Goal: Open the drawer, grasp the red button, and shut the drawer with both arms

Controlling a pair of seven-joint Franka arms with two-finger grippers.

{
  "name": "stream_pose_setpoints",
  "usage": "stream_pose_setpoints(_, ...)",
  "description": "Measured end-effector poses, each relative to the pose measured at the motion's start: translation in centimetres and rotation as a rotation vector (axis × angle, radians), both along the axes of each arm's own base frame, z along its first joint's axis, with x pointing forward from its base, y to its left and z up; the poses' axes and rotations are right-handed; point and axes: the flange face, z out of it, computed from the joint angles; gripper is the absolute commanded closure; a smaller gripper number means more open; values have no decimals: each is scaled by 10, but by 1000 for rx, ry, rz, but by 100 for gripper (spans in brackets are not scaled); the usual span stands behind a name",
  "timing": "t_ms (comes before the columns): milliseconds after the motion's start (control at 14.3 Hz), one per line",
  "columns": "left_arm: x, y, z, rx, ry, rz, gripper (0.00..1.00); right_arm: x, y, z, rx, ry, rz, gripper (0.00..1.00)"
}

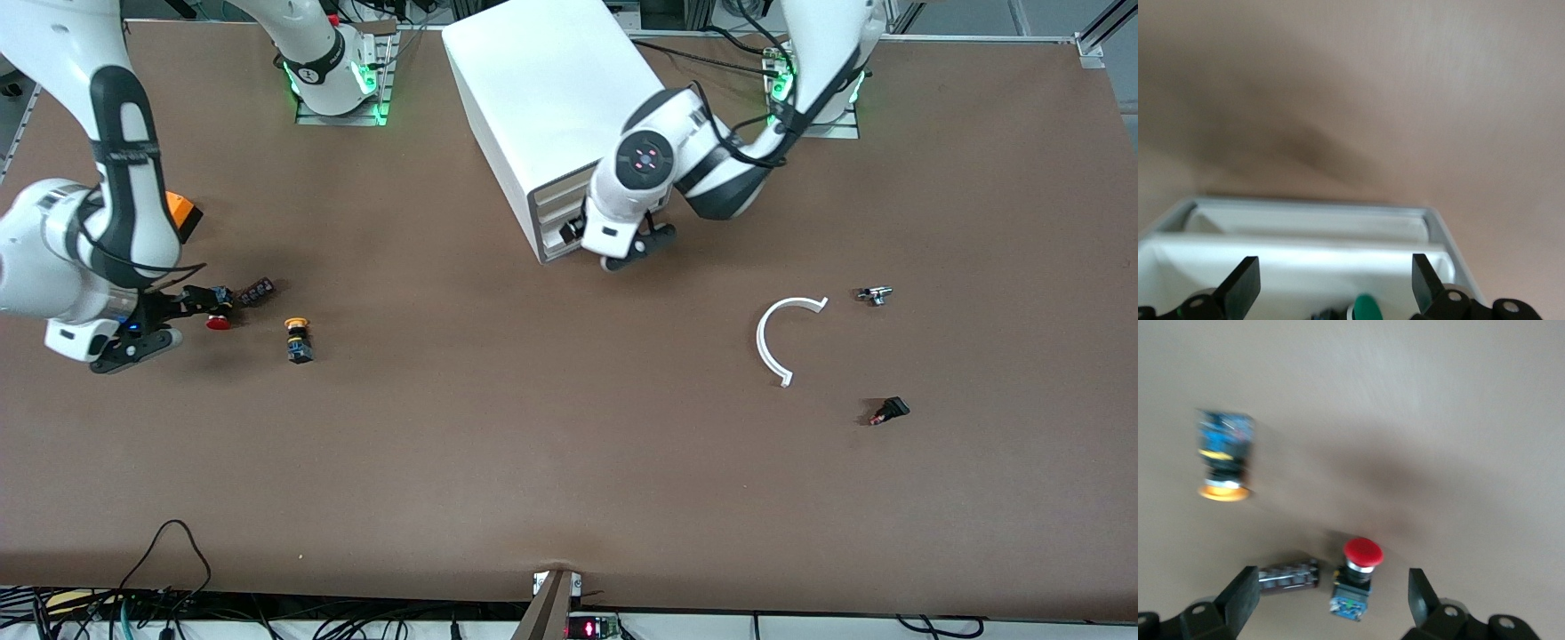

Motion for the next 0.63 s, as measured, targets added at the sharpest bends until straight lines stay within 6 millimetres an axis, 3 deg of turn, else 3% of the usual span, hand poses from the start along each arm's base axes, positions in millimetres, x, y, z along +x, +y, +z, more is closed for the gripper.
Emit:
stream_pose_setpoints(280,63,77,19,-50,-63,-43,0,22,67,90,34,-34,-18,1)
stream_pose_setpoints(420,87,116,31,-64,-85,-78,0,22,95,116,45,-51,-23,1)
stream_pose_setpoints(630,107,165,68,-39,-106,-150,0,13,109,142,59,-51,-20,1)
